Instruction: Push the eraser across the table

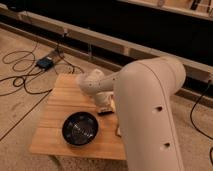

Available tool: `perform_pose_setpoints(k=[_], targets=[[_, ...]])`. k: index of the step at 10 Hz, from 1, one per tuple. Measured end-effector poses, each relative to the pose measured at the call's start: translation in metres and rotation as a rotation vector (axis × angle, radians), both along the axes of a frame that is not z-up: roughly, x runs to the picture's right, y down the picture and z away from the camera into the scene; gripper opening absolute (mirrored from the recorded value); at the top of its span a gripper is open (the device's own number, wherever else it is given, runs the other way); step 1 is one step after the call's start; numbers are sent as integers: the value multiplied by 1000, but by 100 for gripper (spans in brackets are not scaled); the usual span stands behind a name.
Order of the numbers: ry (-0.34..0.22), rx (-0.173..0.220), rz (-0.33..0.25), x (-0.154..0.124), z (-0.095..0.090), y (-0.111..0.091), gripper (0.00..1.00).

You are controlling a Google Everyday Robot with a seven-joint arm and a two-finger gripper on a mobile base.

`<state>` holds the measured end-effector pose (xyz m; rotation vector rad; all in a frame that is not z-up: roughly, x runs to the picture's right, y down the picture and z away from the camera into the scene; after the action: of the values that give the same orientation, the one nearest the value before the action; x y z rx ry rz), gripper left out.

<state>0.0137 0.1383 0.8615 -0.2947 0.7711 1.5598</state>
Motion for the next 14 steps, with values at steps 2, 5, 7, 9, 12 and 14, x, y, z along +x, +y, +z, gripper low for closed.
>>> perform_pose_setpoints(k=[2,5,7,9,12,14], targets=[[9,-20,8,-2,-6,4,65],[18,-27,13,-6,-13,-5,65],[22,-12,5,-6,-10,-20,65],[27,-6,2,-5,-1,-28,65],[24,-13,6,-9,16,-30,65],[11,-10,9,-15,19,-35,65]])
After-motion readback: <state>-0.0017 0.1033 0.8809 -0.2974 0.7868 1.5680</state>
